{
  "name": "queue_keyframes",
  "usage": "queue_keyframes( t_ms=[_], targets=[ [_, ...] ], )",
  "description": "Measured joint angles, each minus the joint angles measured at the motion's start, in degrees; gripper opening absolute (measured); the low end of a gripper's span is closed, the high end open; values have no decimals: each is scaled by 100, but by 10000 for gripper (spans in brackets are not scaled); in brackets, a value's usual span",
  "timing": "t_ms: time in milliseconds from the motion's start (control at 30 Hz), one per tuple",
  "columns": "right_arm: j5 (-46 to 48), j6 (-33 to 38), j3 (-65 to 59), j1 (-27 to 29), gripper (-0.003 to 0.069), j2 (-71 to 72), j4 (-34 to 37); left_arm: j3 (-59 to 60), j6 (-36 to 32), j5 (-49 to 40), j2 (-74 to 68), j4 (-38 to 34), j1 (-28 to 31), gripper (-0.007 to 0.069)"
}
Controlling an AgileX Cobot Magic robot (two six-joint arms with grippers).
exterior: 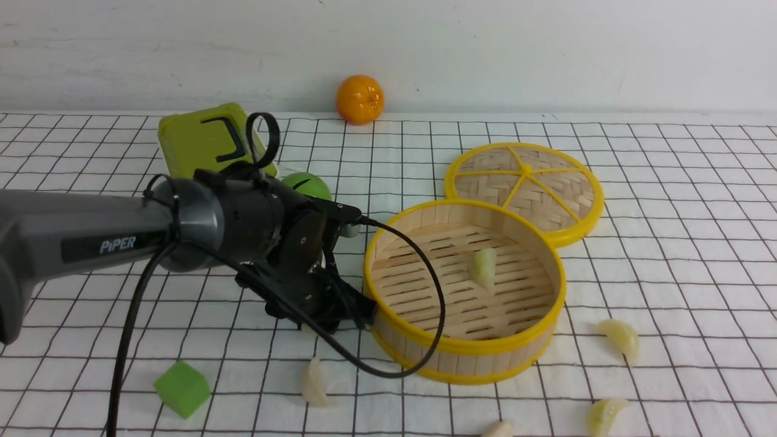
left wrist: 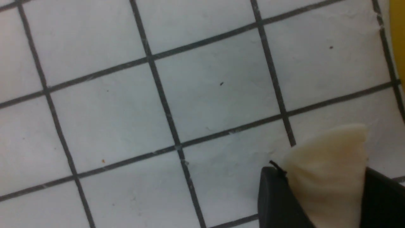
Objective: Put the dumplings into the steamer on the table with the white tablecloth.
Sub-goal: 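Reach for and grasp a dumpling on the table with the left gripper, then place the dumpling into the bamboo steamer basket with the left gripper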
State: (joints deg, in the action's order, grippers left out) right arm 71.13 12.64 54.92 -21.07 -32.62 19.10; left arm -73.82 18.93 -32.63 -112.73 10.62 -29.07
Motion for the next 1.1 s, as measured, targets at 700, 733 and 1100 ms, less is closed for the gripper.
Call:
queue_keyframes(
  t_ms=[700, 733, 1100],
  targets=[
    [-61, 0, 0, 0, 81, 0, -18, -2728, 16, -1009, -524, -1656, -753, 285],
    [-55, 0, 0, 0, 83, 0, -18, -2750, 16, -955, -685, -1673, -754, 285],
    [-11, 0, 0, 0, 90, 0, -84, -2813, 40, -46, -1353, -1711, -754, 285]
  ],
)
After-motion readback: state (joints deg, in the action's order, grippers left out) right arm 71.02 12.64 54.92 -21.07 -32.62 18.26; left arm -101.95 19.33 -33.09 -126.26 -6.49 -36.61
